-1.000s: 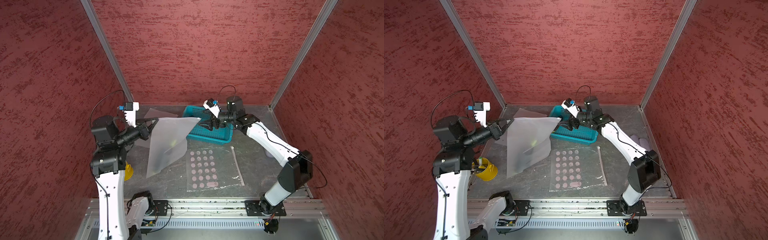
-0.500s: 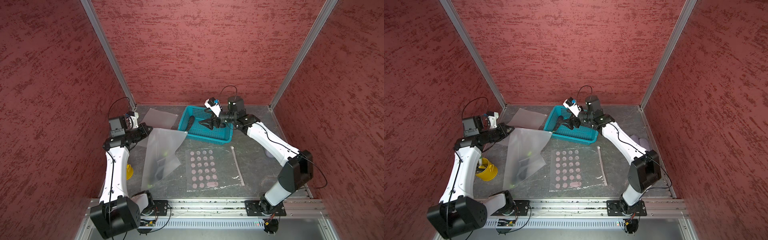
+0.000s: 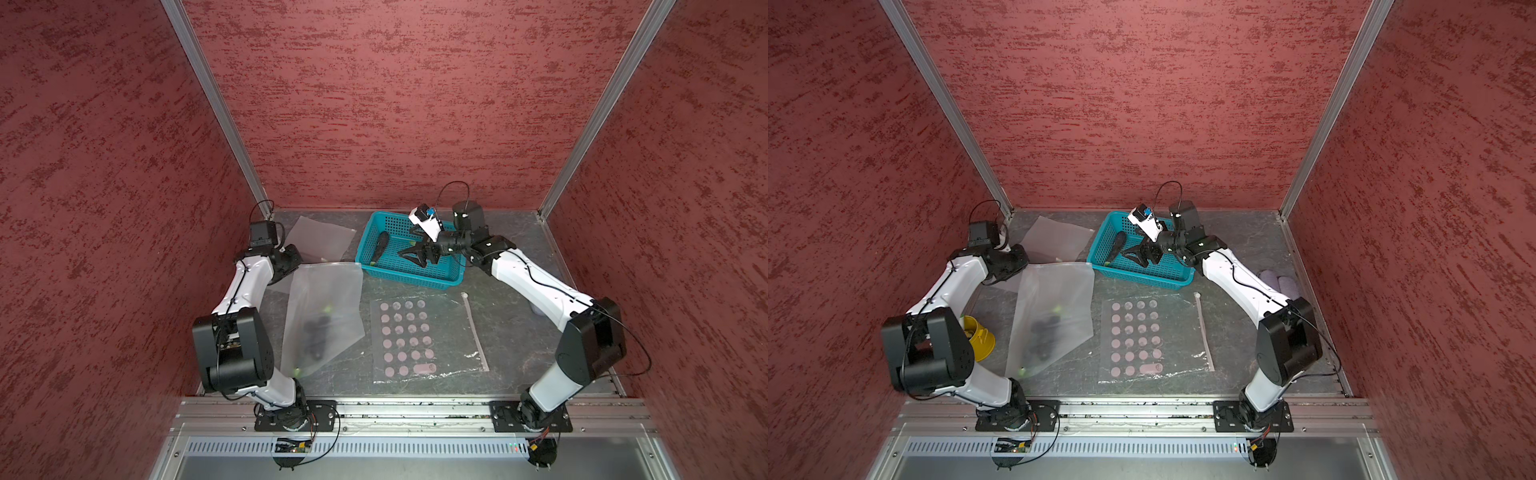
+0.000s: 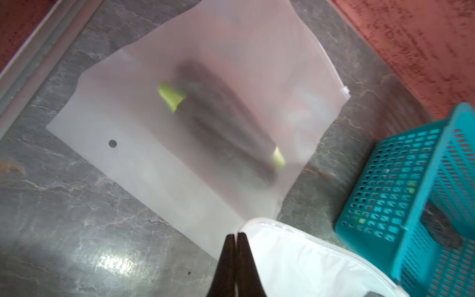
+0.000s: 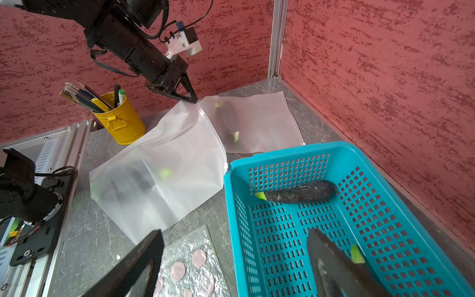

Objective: Place the eggplant in a zip-top bag and seal the zipper
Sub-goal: Place the zipper food storage bag at the center of the board.

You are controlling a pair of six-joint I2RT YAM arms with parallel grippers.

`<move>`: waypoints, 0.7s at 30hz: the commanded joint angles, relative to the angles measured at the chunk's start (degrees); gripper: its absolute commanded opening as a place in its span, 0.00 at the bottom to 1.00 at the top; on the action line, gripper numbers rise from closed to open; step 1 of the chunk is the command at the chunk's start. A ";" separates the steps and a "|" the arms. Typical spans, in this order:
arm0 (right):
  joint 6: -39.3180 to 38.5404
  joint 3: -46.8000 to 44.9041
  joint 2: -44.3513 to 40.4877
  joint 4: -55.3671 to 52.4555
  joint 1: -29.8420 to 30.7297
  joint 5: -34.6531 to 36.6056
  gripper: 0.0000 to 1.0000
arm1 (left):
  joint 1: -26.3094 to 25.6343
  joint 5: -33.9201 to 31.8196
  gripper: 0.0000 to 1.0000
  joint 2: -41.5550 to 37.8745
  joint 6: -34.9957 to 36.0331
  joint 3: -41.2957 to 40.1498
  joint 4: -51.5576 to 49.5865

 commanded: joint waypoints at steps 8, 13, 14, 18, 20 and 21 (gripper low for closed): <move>1.67 -1.55 -0.73 2.72 -0.68 2.46 0.88 | -6.52 -14.87 0.45 8.29 4.88 7.43 -3.87; 4.94 -2.65 -0.97 4.97 -1.62 8.60 0.89 | -8.72 -14.31 0.76 9.82 9.03 9.88 -6.22; 6.18 -3.07 -0.96 5.91 -2.04 9.85 0.89 | -9.61 -14.59 0.77 9.76 9.80 10.47 -6.67; 9.07 -3.90 -0.78 7.62 -3.19 12.81 0.89 | -13.90 -14.48 0.77 7.87 10.32 11.65 -7.81; 9.41 -4.53 -1.13 8.40 -3.16 13.33 0.89 | -15.39 -11.31 0.77 5.87 8.35 10.72 -6.79; 9.77 -4.98 -1.51 8.79 -3.17 13.86 0.89 | -15.94 -9.32 0.76 4.62 6.78 9.77 -5.88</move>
